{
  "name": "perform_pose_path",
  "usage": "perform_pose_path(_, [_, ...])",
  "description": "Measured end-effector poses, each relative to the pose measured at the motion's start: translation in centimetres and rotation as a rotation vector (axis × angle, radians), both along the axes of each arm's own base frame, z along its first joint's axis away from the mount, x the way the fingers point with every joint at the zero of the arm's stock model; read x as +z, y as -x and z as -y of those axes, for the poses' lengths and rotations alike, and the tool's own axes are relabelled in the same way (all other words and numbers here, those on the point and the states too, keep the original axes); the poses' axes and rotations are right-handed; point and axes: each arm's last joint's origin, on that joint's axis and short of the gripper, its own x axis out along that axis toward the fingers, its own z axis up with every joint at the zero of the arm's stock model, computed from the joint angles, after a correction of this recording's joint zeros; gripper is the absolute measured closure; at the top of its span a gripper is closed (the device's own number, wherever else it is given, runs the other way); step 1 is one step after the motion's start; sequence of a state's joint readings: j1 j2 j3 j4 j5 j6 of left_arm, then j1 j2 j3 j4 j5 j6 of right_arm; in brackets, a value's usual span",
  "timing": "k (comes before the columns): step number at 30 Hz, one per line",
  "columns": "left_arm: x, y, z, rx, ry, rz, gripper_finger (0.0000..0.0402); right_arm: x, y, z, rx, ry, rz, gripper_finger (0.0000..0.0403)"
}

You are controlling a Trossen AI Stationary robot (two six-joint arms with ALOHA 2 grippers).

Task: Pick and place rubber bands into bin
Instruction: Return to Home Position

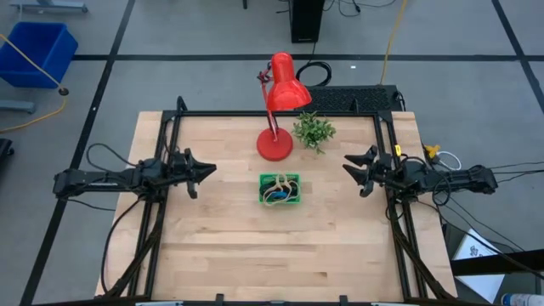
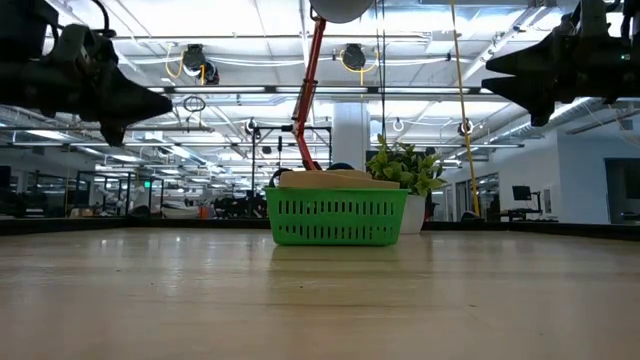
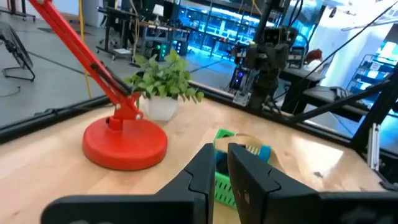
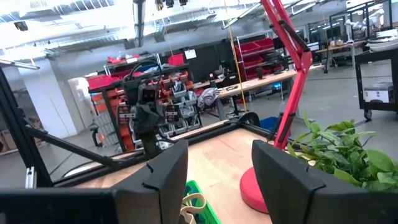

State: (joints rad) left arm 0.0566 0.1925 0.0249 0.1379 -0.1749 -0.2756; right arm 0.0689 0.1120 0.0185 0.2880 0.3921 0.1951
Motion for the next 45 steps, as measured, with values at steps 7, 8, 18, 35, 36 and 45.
perform_pose_path(7, [-0.66,-0.03,-0.05,0.013,-0.069,-0.046,0.0350,-0.02,0.00,0.00,0.001,0.001,-0.001,0.0231])
perform_pose_path(8, [-0.69,-0.03,-0.05,0.013,-0.090,-0.055,0.0350,-0.01,0.00,0.00,0.001,0.001,-0.001,0.0230])
perform_pose_path(18, [-0.70,-0.03,-0.05,0.012,-0.130,-0.065,0.0350,-0.03,-0.01,0.00,0.002,-0.001,-0.001,0.0231])
perform_pose_path(35, [-0.69,-0.03,-0.05,0.011,-0.129,-0.065,0.0350,-0.03,-0.01,0.00,0.002,-0.001,-0.001,0.0229])
perform_pose_path(36, [-0.69,-0.03,-0.05,0.012,-0.129,-0.066,0.0350,-0.03,-0.01,0.00,0.002,-0.002,-0.001,0.0228])
perform_pose_path(45, [-0.69,-0.03,-0.05,0.011,-0.129,-0.066,0.0350,-0.04,-0.01,-0.01,0.002,-0.002,-0.001,0.0231])
